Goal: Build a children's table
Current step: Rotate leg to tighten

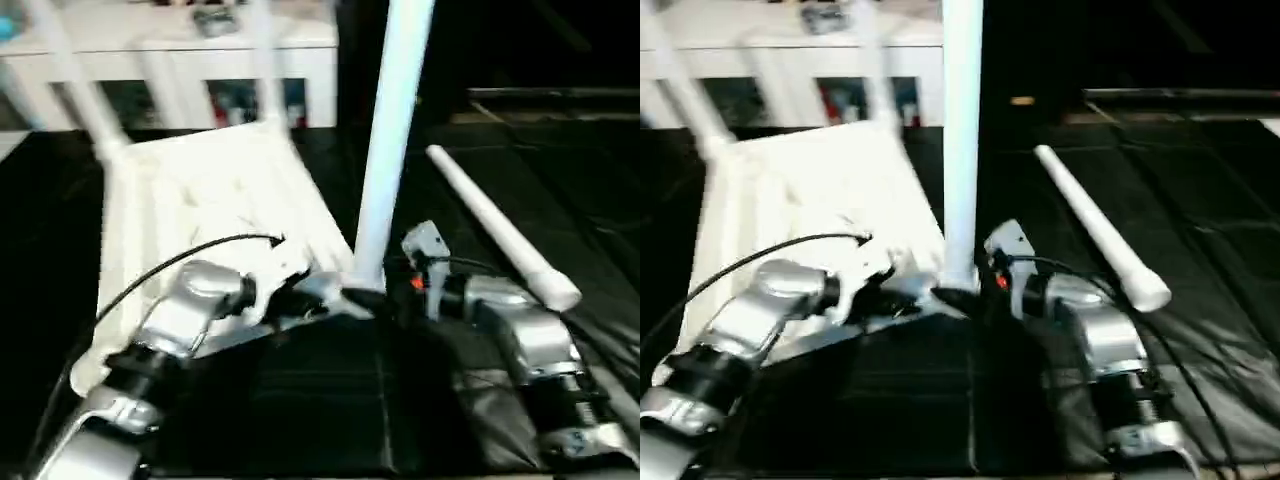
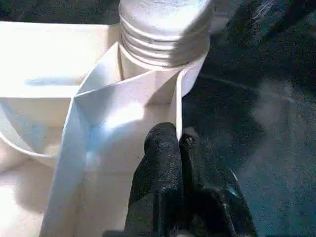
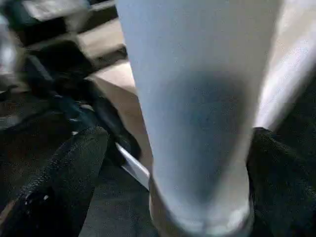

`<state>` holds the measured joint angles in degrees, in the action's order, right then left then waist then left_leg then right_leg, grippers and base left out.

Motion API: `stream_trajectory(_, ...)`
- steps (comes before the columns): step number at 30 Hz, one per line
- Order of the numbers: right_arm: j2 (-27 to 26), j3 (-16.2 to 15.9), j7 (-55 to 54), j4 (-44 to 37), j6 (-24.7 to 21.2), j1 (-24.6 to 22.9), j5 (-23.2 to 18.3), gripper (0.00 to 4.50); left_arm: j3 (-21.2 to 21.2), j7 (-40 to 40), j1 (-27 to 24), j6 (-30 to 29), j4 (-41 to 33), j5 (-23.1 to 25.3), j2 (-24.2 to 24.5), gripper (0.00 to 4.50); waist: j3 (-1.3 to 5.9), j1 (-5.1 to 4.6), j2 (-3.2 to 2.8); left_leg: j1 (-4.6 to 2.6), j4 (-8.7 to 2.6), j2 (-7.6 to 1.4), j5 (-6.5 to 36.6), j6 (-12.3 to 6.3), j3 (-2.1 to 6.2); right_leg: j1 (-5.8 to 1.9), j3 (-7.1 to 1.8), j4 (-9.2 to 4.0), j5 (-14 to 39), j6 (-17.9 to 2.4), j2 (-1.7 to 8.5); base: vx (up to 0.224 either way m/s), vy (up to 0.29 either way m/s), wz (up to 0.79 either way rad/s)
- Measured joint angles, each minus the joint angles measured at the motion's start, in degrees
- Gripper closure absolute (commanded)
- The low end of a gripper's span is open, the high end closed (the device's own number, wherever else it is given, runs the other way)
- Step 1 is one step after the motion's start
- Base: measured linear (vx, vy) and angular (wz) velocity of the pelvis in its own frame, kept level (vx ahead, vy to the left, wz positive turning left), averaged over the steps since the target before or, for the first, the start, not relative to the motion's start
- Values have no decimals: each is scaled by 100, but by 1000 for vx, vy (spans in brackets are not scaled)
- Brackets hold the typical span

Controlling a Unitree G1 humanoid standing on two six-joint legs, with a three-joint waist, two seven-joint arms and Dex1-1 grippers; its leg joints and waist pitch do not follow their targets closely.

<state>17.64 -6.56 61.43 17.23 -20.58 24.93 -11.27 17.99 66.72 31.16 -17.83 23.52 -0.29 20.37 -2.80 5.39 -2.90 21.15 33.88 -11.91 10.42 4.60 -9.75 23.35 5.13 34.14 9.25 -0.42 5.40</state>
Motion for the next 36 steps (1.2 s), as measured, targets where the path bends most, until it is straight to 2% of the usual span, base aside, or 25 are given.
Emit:
stream_trajectory(5,640,-317,1100,-12,344,1,-9,3,193,678,-7,413,15,-31,313,450,-1,132,1,3,6,0,0,-1,-9,-12,-16,0,0,0,2,0,0,0)
stream_trajectory(13,925,-565,1843,58,754,8,-7,3,319,1143,-15,655,16,-115,403,450,-1,140,2,1,8,-1,-1,-2,-6,-20,-16,6,0,1,2,0,0,0)
stream_trajectory(14,942,-592,1884,112,786,14,-6,29,324,1178,-17,680,16,-116,406,450,-1,141,2,1,9,-1,-1,-2,-6,-21,-16,6,0,1,2,0,0,0)
stream_trajectory(17,962,-682,1928,264,895,30,35,39,347,1268,-26,745,15,-128,403,450,-1,128,3,1,9,-1,-1,-2,-6,-21,-16,7,0,1,2,0,0,0)
stream_trajectory(31,947,-841,2119,611,1194,181,104,160,408,1326,-58,833,-4,-168,421,450,-2,107,7,1,11,-2,-2,-4,-7,-20,-16,9,1,1,1,0,0,0)
stream_trajectory(36,946,-840,2120,615,1200,176,105,175,409,1306,-58,868,27,-168,400,450,-2,110,6,2,13,-2,-2,-4,-7,-20,-16,9,1,1,1,0,0,0)
